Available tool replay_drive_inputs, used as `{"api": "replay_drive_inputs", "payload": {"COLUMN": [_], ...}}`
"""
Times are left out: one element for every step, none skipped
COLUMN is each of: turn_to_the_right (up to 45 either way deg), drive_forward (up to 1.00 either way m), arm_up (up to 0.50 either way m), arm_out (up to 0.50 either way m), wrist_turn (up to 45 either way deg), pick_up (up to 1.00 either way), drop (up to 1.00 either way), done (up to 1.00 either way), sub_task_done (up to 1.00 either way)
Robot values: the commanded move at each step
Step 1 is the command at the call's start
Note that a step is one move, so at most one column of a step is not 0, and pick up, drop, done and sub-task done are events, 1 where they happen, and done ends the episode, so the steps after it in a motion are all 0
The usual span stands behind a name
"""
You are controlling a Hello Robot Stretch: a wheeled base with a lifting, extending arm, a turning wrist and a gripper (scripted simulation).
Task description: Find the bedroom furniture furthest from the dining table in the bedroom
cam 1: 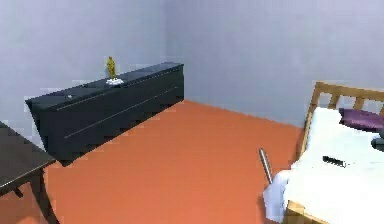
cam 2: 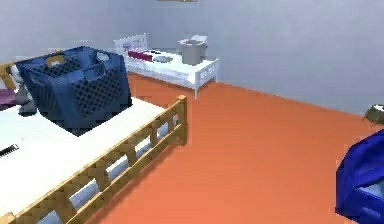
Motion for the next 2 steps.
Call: {"api": "replay_drive_inputs", "payload": {"turn_to_the_right": [-30.0,0.0], "drive_forward": [0.00,0.30], "arm_up": [0.00,0.00], "arm_out": [0.00,0.00], "wrist_turn": [0.0,0.0], "pick_up": [0.00,0.00], "drop": [0.00,0.00], "done": [0.00,0.00], "sub_task_done": [0.00,0.00]}}
